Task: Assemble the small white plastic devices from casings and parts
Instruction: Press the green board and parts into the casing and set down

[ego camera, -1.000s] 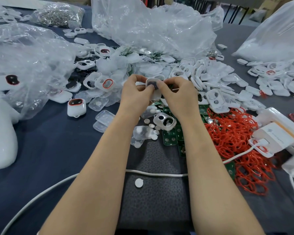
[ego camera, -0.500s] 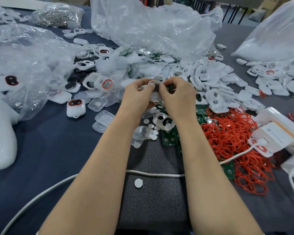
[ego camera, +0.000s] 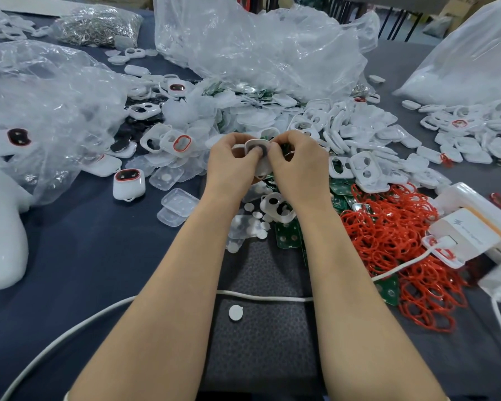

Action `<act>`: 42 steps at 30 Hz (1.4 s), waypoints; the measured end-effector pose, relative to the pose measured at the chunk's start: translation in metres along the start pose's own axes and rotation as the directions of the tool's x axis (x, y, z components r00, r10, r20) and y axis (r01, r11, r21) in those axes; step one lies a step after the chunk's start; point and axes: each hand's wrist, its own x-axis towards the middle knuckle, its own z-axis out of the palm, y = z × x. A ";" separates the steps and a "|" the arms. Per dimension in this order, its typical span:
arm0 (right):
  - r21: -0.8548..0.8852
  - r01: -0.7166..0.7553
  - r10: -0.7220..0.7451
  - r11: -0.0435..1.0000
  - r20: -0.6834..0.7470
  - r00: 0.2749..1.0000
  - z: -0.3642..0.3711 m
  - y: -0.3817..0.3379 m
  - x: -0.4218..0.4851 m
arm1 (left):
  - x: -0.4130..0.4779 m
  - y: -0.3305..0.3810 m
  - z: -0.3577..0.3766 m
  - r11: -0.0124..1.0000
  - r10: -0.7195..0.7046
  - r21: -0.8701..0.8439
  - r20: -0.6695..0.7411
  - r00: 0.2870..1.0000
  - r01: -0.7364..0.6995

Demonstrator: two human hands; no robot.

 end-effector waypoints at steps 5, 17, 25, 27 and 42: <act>-0.005 0.009 -0.009 1.000 -0.003 1.000 0.000 0.000 0.000 | -0.001 0.000 -0.001 1.000 0.021 0.010 0.008 1.000 -0.021; 0.017 -0.002 0.002 1.000 0.008 1.000 -0.002 0.004 0.000 | 0.000 0.000 -0.001 0.998 -0.053 -0.036 0.021 0.998 0.053; 0.139 -0.086 0.089 0.987 -0.014 0.996 -0.010 0.012 0.005 | 0.001 0.008 0.001 0.947 -0.223 -0.228 0.048 0.974 0.228; 0.216 -0.102 0.108 0.971 -0.015 0.994 -0.014 0.012 0.006 | 0.001 0.010 0.000 0.937 -0.241 -0.244 0.068 0.968 0.251; 0.314 0.029 -0.070 0.949 0.120 0.990 -0.017 0.005 0.005 | -0.001 0.013 -0.003 0.922 -0.242 -0.271 0.150 0.959 0.275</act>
